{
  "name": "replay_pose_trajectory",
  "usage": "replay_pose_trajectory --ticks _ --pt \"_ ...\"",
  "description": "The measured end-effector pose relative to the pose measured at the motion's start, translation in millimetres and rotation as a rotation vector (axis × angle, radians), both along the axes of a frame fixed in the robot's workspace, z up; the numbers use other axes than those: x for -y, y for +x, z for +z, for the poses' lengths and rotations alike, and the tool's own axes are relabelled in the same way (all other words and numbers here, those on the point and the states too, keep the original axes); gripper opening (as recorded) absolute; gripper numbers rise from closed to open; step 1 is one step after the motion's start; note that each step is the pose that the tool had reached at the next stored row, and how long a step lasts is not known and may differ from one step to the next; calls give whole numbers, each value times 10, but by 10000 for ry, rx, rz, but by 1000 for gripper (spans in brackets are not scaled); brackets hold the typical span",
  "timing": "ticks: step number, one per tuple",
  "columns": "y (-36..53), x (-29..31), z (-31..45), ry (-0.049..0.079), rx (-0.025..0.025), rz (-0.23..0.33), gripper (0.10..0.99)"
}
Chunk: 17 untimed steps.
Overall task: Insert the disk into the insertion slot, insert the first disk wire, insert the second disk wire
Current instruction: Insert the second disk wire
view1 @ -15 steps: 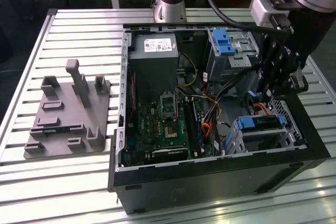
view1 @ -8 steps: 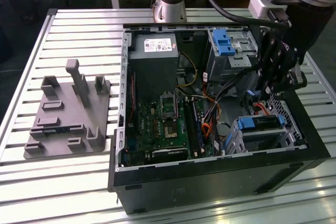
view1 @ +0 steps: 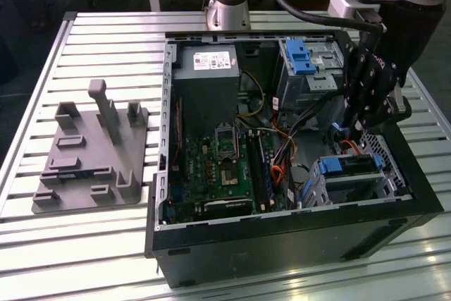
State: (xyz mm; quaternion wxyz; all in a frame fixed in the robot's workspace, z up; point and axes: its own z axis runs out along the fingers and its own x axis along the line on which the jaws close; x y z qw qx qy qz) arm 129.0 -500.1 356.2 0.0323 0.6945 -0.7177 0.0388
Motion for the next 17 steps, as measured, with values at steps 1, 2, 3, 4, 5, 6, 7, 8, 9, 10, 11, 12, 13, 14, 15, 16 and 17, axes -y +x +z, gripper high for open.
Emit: replay_pose_trajectory --ticks 1,2,3,4,5,6,7,8,9,10,11,12,13,14,15,16,17 --pt "-21 -5 0 -15 0 0 282" --pt "-37 -8 0 -32 0 -1 282" --pt "-51 -12 0 -56 0 0 282" --pt "-62 -16 0 -82 0 0 282" --pt "-67 -20 0 -103 -1 2 282" --pt "-70 -24 -3 -127 0 8 282" --pt "-72 -28 -5 -150 0 19 282" --pt "-72 -29 -9 -179 0 38 282" --pt "-72 -30 -13 -214 0 62 282" --pt "-73 -31 -17 -246 -2 91 282" --pt "-73 -31 -20 -276 -3 125 282" --pt "-73 -32 -22 -313 -5 156 282" --pt "-73 -35 -24 -352 -5 180 282" --pt "-74 -39 -26 -388 -6 197 282" --pt "-75 -44 -27 -429 -5 213 282" --pt "-76 -51 -29 -471 -5 230 282" --pt "-77 -60 -30 -514 -6 245 282"
